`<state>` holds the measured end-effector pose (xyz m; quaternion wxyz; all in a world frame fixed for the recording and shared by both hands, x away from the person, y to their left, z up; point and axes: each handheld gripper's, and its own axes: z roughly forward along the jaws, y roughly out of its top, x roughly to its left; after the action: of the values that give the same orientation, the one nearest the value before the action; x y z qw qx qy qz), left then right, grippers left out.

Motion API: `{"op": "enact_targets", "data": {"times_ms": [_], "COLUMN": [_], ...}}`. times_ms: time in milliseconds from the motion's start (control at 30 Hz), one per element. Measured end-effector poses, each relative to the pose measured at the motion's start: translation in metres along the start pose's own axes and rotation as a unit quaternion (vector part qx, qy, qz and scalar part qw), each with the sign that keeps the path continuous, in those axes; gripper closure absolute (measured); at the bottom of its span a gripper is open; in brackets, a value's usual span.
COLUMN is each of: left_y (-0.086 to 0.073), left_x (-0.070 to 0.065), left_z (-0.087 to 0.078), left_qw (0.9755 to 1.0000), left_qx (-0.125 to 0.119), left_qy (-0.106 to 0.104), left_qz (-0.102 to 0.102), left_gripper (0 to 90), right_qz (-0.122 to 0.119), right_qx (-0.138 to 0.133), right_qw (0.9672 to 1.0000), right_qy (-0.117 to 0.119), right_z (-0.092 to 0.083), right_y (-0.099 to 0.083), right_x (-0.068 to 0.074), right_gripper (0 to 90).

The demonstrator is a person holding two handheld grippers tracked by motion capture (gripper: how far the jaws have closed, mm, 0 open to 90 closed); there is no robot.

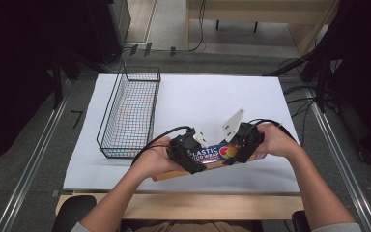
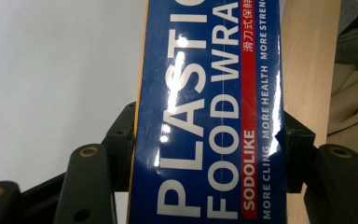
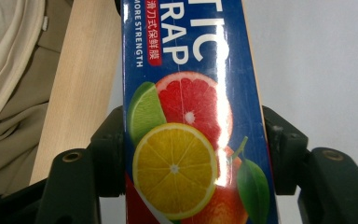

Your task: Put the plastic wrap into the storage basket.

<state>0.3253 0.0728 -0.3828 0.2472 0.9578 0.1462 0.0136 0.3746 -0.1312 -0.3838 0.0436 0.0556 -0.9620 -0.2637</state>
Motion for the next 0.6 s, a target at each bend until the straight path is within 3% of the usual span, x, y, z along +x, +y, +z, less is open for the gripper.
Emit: {"op": "enact_targets", "data": {"times_ms": [200, 300, 600], "left_y": [0.000, -0.001, -0.002], "left_x": [0.002, 0.001, 0.002], "left_z": [-0.003, -0.004, -0.006], "left_qw": [0.9999, 0.9999, 0.9999], "left_qx": [-0.007, -0.010, -0.008], "left_qy": [-0.005, -0.003, -0.008], "left_qz": [-0.007, -0.008, -0.012], "left_gripper": [40.8, 40.8, 40.7], "right_qz": [0.007, 0.006, 0.014], "right_qx": [-0.016, -0.015, -0.030], "right_qw": [0.9998, 0.9999, 0.9993], "right_qy": [0.012, -0.001, -0.016], "right_z": [-0.002, -0.003, -0.017], "right_y": [0.001, 0.001, -0.003], "right_x": [-0.001, 0.000, 0.000], "right_gripper": [30.5, 25.5, 24.1]}}
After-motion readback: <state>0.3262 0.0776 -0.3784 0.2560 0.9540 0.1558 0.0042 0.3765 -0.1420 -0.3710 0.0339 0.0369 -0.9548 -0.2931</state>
